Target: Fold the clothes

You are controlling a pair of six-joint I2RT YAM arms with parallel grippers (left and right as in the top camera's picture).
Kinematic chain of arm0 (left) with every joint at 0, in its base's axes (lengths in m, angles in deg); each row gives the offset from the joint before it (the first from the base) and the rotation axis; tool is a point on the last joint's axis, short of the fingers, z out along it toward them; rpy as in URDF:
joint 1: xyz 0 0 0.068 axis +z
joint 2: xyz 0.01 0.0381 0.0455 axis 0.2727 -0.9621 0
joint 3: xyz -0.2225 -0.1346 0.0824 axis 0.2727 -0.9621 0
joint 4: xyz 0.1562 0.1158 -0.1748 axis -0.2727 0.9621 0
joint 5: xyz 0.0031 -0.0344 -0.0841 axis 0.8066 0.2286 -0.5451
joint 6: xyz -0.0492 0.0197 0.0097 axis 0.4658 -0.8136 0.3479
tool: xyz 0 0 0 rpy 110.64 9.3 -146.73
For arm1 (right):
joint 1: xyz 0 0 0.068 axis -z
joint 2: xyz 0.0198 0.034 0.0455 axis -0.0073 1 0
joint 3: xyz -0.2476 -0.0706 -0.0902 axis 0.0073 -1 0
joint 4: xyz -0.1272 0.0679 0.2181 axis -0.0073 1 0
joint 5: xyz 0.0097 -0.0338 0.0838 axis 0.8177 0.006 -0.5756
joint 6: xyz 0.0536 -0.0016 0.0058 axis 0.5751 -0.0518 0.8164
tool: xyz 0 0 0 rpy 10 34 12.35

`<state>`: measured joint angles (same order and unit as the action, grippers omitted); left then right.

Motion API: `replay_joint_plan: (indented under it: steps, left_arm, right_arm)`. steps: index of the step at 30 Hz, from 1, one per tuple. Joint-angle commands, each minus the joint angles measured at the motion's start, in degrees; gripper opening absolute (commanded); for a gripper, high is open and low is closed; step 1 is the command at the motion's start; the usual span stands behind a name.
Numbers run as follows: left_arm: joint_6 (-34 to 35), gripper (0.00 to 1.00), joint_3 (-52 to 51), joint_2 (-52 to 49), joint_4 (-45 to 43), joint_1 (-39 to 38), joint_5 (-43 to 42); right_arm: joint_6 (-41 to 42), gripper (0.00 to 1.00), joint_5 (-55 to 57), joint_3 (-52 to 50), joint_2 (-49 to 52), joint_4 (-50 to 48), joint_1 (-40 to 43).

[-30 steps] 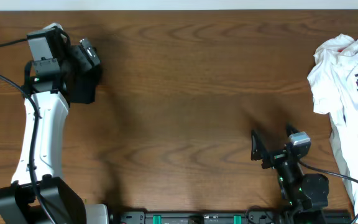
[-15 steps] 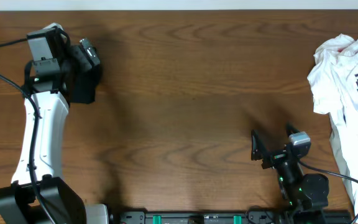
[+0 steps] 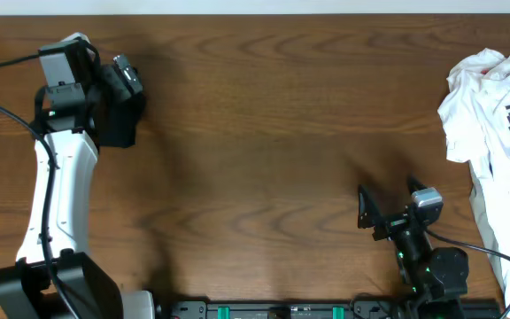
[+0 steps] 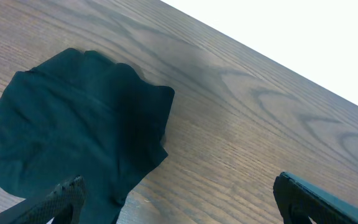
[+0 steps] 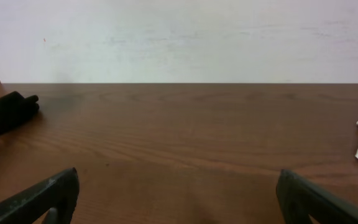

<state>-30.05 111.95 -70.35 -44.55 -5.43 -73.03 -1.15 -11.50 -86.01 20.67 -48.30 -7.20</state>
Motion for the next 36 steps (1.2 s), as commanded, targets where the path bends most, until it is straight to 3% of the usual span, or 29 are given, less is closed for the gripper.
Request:
replay_joint_plan:
  steps: [1, 23, 36]
  left_arm:
    - [-0.1, 0.98, -0.3, 4.0, 0.2, 0.0, -0.2]
    - [-0.1, 0.98, -13.1, 46.3, 0.1, -0.2, -0.2]
    - [-0.1, 0.98, -29.0, 65.5, 0.1, -8.0, -0.2]
  right_arm:
    - [0.4, 0.99, 0.6, -0.1, -0.4, 0.3, 0.6]
    - [0.4, 0.99, 0.6, -0.1, -0.4, 0.3, 0.6]
    - [0.4, 0.99, 0.6, -0.1, -0.4, 0.3, 0.6]
